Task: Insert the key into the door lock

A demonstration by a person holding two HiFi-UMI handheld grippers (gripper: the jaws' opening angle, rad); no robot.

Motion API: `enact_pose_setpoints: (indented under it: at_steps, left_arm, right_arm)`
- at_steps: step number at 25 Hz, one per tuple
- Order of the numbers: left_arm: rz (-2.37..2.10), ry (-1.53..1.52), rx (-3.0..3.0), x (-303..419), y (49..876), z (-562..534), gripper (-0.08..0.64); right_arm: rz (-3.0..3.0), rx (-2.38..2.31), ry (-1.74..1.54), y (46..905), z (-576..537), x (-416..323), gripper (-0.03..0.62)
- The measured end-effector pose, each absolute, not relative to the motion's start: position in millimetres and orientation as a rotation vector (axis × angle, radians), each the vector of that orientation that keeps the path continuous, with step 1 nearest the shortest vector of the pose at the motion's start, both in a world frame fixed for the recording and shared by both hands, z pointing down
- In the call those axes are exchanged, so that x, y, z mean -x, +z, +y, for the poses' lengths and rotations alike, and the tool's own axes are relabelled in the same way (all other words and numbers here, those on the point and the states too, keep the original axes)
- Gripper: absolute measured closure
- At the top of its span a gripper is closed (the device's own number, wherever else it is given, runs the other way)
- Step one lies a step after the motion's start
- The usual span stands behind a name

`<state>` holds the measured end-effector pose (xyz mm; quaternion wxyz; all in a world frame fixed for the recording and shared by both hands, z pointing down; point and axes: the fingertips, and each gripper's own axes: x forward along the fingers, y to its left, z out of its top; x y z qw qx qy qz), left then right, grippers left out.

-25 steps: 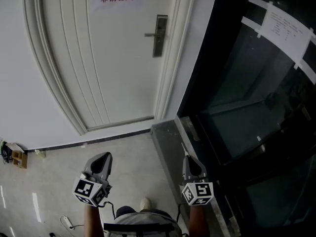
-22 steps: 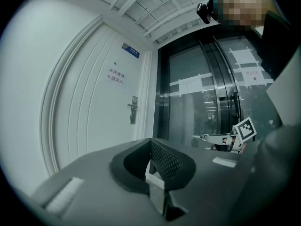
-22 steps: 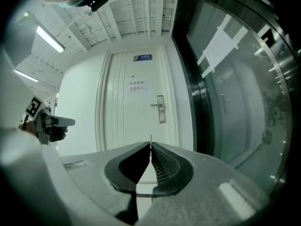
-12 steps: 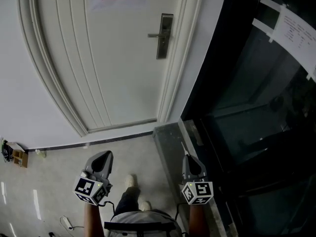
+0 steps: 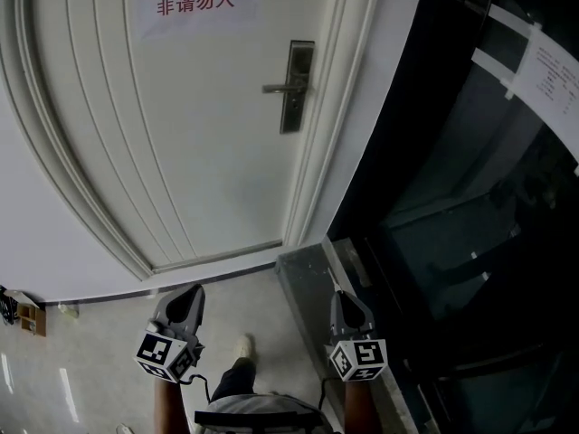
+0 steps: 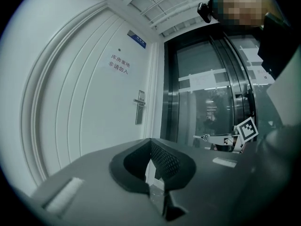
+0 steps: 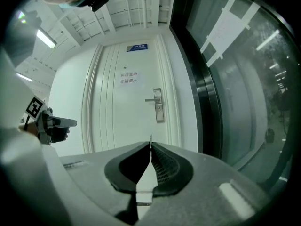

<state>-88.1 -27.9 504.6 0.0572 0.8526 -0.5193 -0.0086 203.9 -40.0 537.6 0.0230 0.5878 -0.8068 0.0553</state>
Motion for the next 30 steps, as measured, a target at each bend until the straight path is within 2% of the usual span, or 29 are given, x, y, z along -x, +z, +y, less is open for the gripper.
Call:
enact_pose_setpoints:
  at_steps: [16,30]
  left_arm:
    - [-1.414,0.018,-2.631,105,512,-186,0.557]
    - [-1.277,0.002,-2.694,113,519,-260,0.557]
  right_arm:
    - [-2.405,-1.937,0.138,521,-176,-183,0.581]
    - [-2.215,-1.945,-0.315,461,-247,-173,0.581]
